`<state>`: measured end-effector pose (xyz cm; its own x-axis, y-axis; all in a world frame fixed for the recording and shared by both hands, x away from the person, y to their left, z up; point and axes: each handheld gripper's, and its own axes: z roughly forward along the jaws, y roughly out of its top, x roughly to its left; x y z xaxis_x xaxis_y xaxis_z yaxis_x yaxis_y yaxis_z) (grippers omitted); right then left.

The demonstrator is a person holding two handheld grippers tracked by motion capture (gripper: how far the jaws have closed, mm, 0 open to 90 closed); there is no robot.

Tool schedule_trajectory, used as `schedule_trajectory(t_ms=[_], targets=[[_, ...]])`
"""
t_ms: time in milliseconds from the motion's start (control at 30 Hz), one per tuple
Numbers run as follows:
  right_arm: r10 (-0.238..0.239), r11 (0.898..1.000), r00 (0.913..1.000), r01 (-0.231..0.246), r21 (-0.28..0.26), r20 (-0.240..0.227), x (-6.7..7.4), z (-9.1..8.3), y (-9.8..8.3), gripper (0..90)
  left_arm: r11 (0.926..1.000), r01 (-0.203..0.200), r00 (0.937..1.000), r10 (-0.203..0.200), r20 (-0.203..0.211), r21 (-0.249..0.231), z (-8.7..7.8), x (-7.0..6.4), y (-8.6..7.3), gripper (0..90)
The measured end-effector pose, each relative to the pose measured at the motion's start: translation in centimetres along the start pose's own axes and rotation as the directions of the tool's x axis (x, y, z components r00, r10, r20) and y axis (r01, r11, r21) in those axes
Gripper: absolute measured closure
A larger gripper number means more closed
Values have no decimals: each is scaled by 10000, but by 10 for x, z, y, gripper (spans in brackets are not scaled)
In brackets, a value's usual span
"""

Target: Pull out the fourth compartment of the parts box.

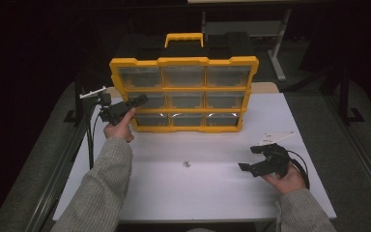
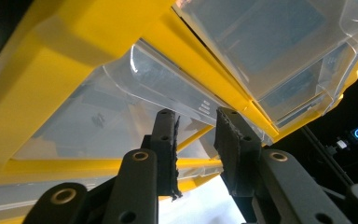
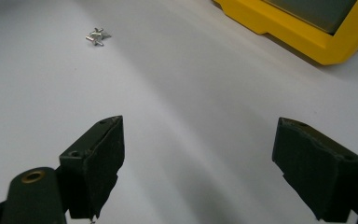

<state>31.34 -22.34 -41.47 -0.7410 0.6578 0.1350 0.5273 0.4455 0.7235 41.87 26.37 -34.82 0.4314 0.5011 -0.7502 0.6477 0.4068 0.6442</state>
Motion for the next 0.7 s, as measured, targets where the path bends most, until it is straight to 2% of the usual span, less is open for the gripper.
schedule_trajectory(t_ms=[167, 533, 700], targets=[[23, 10000, 10000, -23, 48, -45, 0, 1, 0, 157, 9995, 245, 9995, -241, 195, -187, 3, 1, -1, 707], [-6, 9999, 9999, 8, 138, -152, 1, 2, 0, 160, 9992, 269, 9994, -262, 233, -294, 5, 3, -2, 758], [-20, 9999, 9999, 22, 165, -149, 1, 2, 0, 160, 9981, 443, 9980, -423, 468, -425, 4, 5, -4, 765]])
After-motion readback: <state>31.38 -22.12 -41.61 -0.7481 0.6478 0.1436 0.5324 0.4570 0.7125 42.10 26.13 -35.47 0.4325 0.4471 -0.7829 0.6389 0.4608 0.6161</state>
